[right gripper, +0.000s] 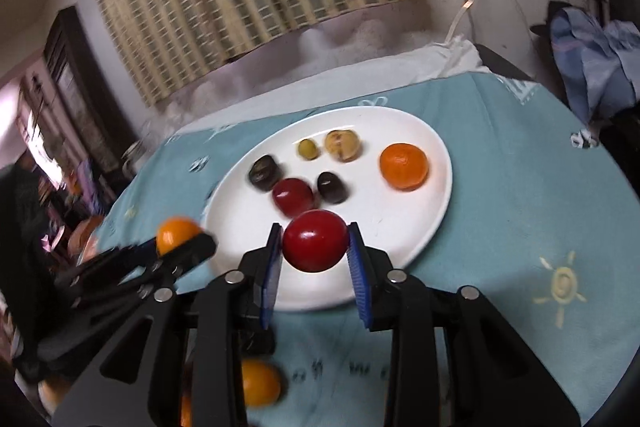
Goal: Organize fruits
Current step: 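Lower both tomatoes onto the white plate and open both tools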
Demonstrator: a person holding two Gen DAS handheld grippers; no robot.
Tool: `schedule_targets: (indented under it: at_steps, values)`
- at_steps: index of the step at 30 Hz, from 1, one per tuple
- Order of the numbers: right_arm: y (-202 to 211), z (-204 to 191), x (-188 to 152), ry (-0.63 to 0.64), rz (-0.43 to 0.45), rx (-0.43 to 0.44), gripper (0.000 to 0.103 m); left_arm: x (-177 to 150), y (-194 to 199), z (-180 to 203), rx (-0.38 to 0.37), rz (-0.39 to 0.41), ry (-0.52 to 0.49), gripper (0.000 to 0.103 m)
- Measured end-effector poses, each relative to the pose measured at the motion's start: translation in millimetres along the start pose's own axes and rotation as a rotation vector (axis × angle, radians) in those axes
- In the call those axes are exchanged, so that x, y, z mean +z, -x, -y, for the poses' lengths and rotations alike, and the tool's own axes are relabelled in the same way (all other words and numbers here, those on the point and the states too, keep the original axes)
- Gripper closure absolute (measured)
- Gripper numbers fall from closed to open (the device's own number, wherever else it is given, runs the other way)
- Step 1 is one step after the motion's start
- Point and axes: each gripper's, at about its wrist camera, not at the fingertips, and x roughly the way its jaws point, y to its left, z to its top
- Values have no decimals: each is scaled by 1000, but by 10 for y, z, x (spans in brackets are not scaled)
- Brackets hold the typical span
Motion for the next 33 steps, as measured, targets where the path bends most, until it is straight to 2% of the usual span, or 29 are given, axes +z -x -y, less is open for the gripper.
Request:
schedule_targets:
  at_steps: [1,3,7,9,13,16,20,25,30,33]
  values:
    - [7,25,-12,7,25,-30,26,-13,1,-23,4,4,2,46]
    - [61,48,-13,19,52,-24,26,-35,13,-104,12,8,23,41]
    - [254,77,-57,-7,44,21,26,-56,115,-310,-5,13,102,40]
    - [351,87,-124,-11,29,18,25,-103,193,-388,10,19,124,33]
    - [560,110,-355,-62,30,12,16,-401,381,-547,55,-7,156,26]
    - [598,53,-498,-47,-8,22,16,-563,474,-558,100,-16,137,24]
    - [607,-11,-498,-1,6,-8,15,-610,479,-451,111,-9,79,20]
    - [560,93,-461,-62,-19,0,12,-581,291,-256,127,-36,-25,20]
    - [552,121,-463,-82,-28,7,12,-546,114,-183,134,-80,-59,19]
    - [550,94,-470,-71,-33,13,12,-534,59,-310,139,-107,-12,16]
